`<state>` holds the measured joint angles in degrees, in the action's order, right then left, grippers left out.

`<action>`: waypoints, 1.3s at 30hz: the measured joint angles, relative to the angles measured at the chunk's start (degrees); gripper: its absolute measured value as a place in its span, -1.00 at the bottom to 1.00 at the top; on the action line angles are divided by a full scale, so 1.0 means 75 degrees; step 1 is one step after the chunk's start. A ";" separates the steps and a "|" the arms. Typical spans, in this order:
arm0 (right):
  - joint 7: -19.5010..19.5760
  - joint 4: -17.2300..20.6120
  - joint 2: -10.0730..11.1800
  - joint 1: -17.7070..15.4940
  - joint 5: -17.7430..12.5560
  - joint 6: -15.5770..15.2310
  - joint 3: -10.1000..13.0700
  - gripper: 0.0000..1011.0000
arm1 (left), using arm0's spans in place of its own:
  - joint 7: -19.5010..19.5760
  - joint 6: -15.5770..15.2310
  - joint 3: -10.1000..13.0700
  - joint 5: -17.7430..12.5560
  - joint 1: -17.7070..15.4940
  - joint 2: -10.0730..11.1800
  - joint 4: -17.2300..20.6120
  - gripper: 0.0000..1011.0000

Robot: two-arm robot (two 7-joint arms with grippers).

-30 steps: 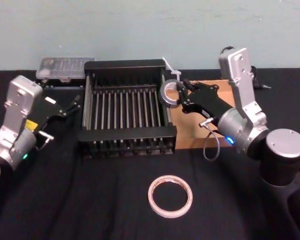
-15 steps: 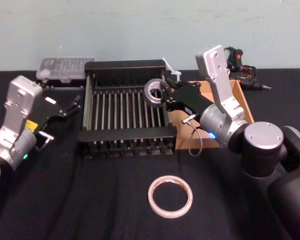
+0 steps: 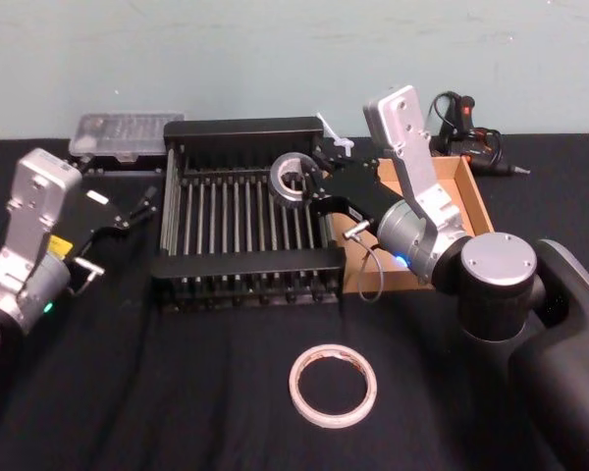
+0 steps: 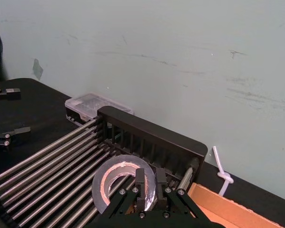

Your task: Pick up the white tape and place it into the black box , Pick up the silver tape and place it into the brown box.

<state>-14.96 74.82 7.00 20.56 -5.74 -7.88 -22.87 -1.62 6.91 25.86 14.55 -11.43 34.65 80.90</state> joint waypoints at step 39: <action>-0.0013 0.0061 0.0026 -0.0039 -0.0050 -0.0014 0.0018 -0.73 | 0.0000 0.0000 0.0000 0.0000 0.0000 0.0000 0.0000 0.98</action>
<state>-15.05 75.28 7.20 20.27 -6.12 -7.98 -22.73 -1.62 6.91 25.86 14.55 -11.43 34.65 80.90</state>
